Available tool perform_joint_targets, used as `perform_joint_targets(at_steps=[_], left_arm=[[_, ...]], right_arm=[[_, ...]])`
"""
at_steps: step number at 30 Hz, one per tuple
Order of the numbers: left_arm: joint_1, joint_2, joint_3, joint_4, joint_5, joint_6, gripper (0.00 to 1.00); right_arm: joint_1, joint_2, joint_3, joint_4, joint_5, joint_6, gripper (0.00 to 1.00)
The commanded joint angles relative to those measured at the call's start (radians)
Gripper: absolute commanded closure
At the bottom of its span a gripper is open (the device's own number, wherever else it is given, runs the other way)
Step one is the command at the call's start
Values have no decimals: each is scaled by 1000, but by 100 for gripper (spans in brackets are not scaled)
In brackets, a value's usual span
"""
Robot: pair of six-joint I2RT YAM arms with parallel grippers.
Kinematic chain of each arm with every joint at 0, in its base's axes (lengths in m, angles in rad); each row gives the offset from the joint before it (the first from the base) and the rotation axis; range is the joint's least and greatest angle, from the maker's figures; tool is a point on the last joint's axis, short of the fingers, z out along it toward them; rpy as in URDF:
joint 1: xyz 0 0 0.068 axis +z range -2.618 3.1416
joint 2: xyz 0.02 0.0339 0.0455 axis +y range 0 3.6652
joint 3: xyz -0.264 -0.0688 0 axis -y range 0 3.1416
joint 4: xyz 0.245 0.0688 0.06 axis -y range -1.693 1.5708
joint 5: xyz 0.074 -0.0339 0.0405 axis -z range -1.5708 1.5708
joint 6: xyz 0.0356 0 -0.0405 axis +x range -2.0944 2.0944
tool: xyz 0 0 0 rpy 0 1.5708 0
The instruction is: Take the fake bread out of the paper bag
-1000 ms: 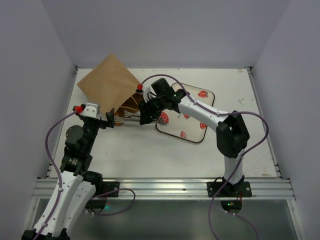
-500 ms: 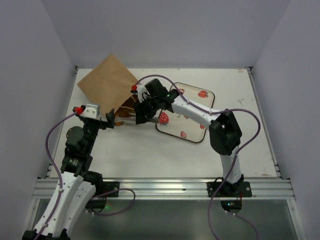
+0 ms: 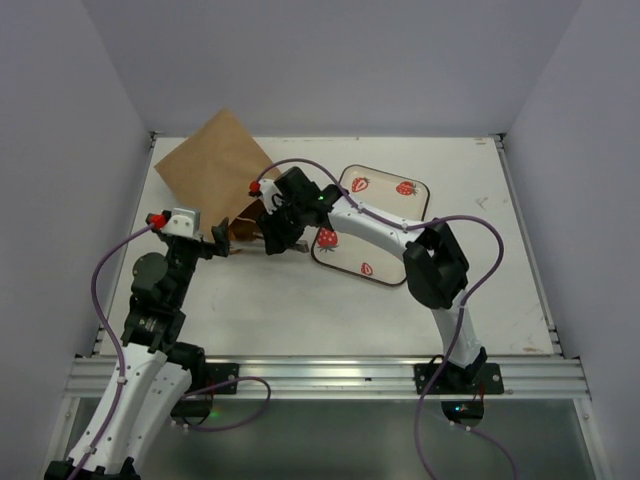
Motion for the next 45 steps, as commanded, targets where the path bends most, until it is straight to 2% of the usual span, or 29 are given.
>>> perform_joint_targets(at_steps=[1, 4, 8, 16, 22, 27, 33, 35, 38, 45], left_arm=[[-4, 1, -4, 41, 3, 10, 0], [-4, 2, -4, 41, 4, 8, 1], [-4, 1, -4, 38, 4, 11, 1], [-4, 5, -8, 35, -2, 13, 0], [-4, 47, -3, 21, -2, 13, 1], [-4, 122, 11, 7, 50, 20, 0], [-6, 218, 31, 7, 93, 39, 2], [-6, 245, 40, 5, 85, 51, 7], [-6, 327, 81, 1, 62, 69, 11], [-18, 452, 178, -18, -46, 128, 12]], right_arm=[[3, 3, 51, -8, 53, -30, 52], [3, 5, 51, -8, 63, -35, 55], [3, -1, 45, -5, 55, -33, 64], [3, -49, 19, 7, 43, -73, 85], [3, -110, -14, 7, 55, -116, 93], [0, -185, -55, 10, 80, -154, 100], [0, -219, -86, 12, 75, -167, 100], [-2, -221, -92, 12, 70, -168, 100], [-3, -219, -92, 13, 66, -168, 100], [-6, -205, -89, 12, 44, -161, 100]])
